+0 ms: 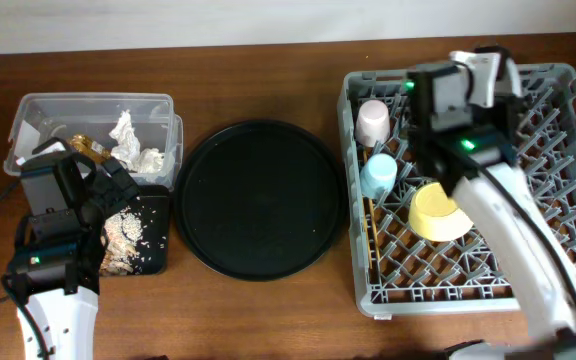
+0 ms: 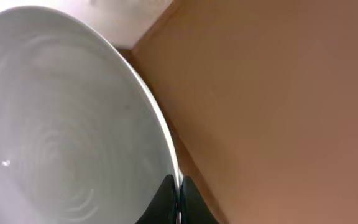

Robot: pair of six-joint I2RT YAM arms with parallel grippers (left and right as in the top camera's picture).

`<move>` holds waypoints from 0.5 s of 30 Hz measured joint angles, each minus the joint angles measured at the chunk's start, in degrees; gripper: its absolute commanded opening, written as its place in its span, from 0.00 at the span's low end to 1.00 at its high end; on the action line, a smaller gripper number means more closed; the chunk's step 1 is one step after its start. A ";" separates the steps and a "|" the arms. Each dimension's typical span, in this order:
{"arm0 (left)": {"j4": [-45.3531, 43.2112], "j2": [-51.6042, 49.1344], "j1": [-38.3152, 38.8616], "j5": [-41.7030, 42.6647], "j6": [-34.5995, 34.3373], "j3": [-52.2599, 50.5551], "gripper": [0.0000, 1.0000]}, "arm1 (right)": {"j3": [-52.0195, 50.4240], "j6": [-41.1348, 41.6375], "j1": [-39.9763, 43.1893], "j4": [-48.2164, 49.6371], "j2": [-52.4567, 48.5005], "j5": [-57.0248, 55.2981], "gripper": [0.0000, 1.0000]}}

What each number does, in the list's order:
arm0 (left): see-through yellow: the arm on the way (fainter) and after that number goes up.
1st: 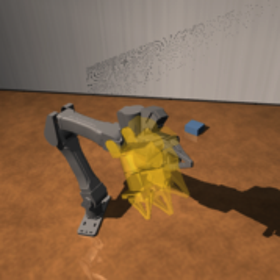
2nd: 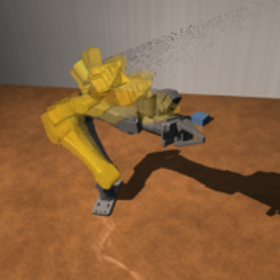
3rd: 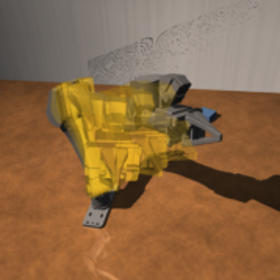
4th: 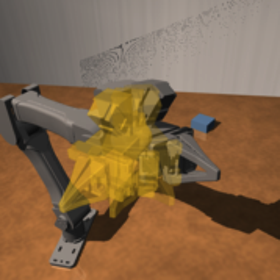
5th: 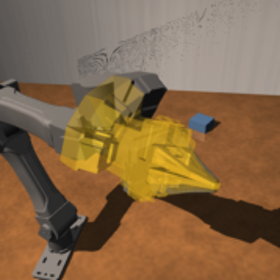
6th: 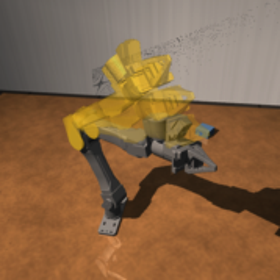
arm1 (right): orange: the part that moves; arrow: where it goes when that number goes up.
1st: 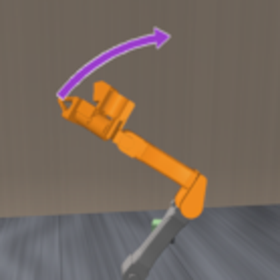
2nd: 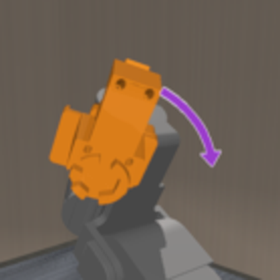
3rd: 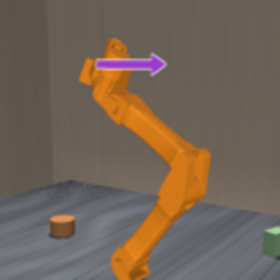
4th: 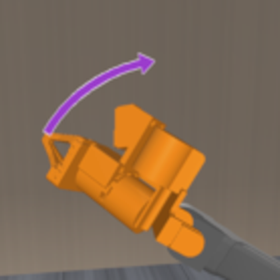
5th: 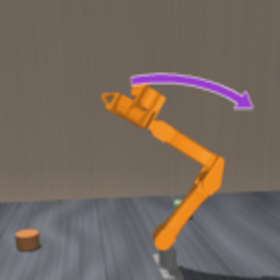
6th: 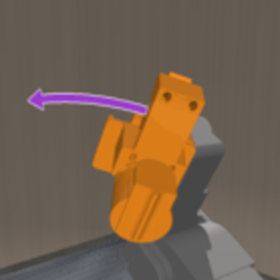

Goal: Sort waste into correct bins and load items into the dishwasher rack
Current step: 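Stand the white plate upright in the rack slots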

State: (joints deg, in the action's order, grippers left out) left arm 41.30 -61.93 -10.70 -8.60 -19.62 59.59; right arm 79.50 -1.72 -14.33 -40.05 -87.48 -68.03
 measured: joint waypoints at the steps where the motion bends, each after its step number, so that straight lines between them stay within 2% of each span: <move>1: 0.00 0.00 0.00 0.00 0.00 0.00 0.99 | 0.00 -0.04 0.00 -0.09 -2.64 0.11 0.04; 5: 0.07 0.00 0.00 0.00 0.00 0.00 0.99 | -0.02 0.15 -0.74 -0.22 -10.86 1.27 0.04; 12: 0.07 0.00 0.00 0.00 0.00 -0.02 0.99 | -0.02 -0.07 -1.86 2.62 -11.26 0.59 0.04; 15: 0.07 0.00 0.00 0.00 0.00 0.00 0.99 | -0.02 -0.11 -2.75 2.60 -11.23 4.46 0.05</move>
State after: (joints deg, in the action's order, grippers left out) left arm 41.36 -61.93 -10.70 -8.60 -19.62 59.59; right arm 79.48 -1.83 -17.08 -37.45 -98.72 -63.57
